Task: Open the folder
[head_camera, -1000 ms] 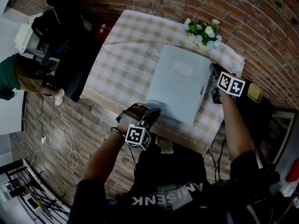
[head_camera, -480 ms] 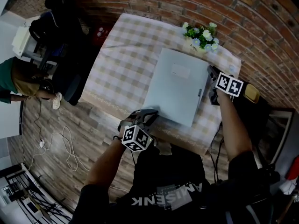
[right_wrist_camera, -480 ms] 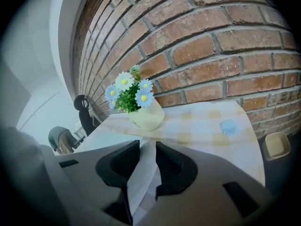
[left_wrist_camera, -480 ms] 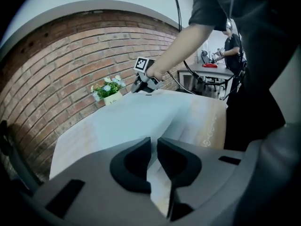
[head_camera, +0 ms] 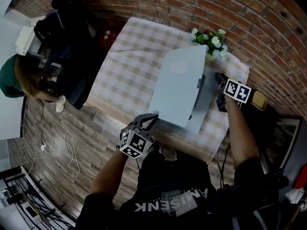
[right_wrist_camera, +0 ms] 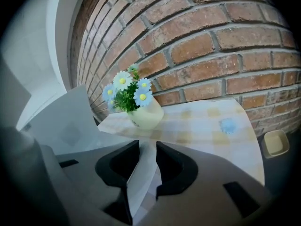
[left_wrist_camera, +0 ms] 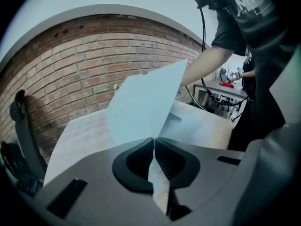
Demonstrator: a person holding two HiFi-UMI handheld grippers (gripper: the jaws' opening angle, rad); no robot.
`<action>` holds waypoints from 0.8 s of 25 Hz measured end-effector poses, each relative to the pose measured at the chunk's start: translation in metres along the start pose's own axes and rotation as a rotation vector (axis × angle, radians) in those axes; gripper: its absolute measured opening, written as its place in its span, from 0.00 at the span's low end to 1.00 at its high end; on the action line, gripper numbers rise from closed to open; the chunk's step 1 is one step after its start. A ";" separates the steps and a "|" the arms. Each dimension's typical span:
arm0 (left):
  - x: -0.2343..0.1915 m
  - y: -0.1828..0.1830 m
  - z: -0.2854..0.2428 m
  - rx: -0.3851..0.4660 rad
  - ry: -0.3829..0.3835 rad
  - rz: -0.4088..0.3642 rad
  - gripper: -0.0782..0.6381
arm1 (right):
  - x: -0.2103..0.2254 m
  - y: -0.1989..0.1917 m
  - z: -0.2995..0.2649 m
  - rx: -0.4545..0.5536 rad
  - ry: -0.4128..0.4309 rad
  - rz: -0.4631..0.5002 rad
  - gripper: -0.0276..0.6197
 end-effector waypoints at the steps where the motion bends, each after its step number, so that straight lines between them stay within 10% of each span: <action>1: 0.001 -0.002 0.002 -0.004 -0.002 0.010 0.14 | 0.000 0.000 0.000 0.001 -0.003 0.002 0.26; 20: -0.038 -0.012 0.039 0.052 0.225 0.203 0.14 | -0.003 0.000 0.003 0.004 -0.034 0.048 0.26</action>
Point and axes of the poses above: the fingertips, and each gripper's own axes: z backward along the fingers, x to its right, y out of its top, the point moved 4 cm from there along z, backward along the fingers, and after that the axes turned 11 degrees about x, right-handed, at the moved point
